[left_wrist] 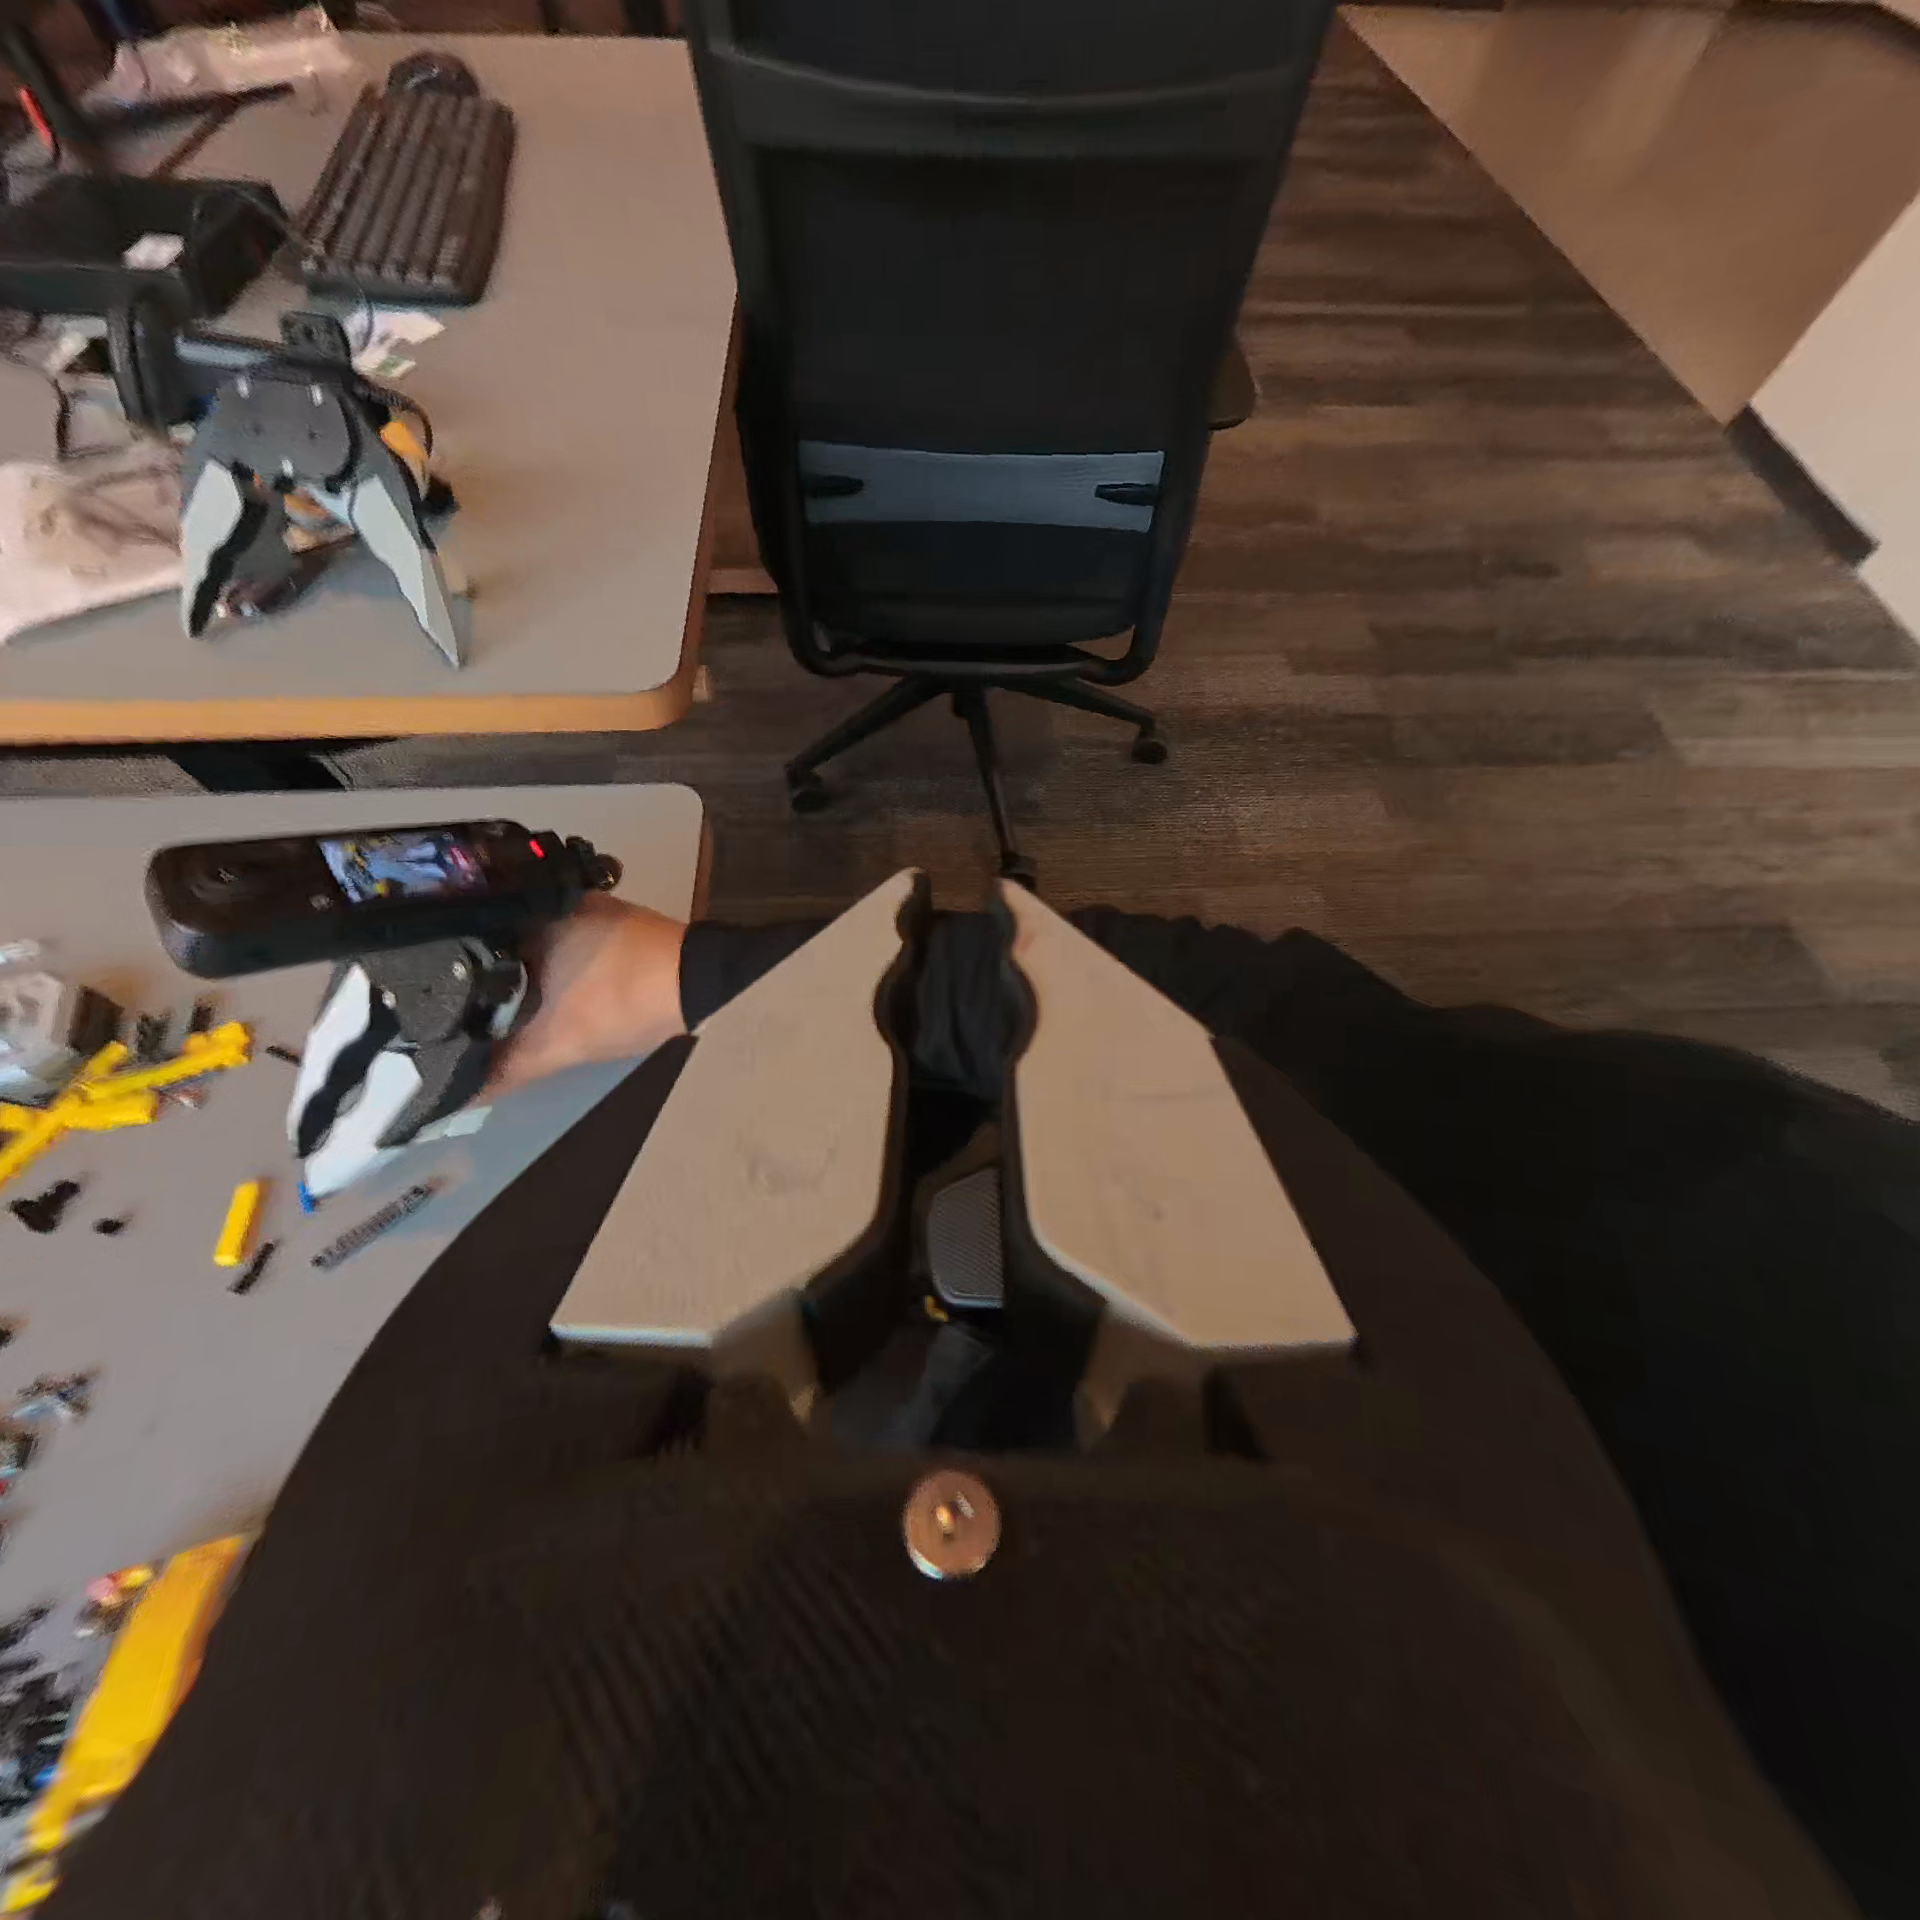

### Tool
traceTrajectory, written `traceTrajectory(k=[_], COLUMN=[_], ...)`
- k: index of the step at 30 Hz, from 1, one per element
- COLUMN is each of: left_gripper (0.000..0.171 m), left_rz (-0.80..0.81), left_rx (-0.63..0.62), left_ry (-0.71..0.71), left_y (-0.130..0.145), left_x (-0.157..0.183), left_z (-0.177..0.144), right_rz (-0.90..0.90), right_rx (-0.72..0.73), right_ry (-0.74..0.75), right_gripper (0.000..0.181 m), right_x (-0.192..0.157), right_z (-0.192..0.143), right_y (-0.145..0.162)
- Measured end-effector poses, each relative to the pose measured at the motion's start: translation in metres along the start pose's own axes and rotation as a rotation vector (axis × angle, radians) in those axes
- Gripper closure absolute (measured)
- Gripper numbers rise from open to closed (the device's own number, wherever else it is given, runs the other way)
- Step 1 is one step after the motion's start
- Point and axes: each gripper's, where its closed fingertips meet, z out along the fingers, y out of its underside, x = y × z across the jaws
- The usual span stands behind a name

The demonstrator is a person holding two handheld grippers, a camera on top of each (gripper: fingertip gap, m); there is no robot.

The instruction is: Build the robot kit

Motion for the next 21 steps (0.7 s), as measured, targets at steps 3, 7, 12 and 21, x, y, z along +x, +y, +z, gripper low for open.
traceTrajectory(k=[3, 7, 12, 21], left_gripper=[0.162, 0.16, 0.153, 0.151], left_rz=[-0.069, -0.123, -0.259, -0.298], left_rx=[-0.01, 0.023, -0.011, -0.102], left_ry=[0.05, 0.042, -0.153, -0.573], left_y=[0.007, 0.024, 0.104, 0.187], left_x=[0.003, -0.022, -0.116, -0.234], left_z=[0.007, 0.014, 0.03, 0.026], right_rz=[-0.002, -0.002, 0.01, -0.111], right_rx=[0.001, 0.004, 0.04, -0.007], right_ry=[-0.005, 0.012, 0.02, -0.069], right_gripper=[0.164, 0.162, 0.16, 0.146], right_x=[-0.003, 0.004, 0.022, 0.028], right_z=[-0.002, -0.004, -0.004, 0.041], right_y=[0.002, 0.008, -0.005, -0.046])
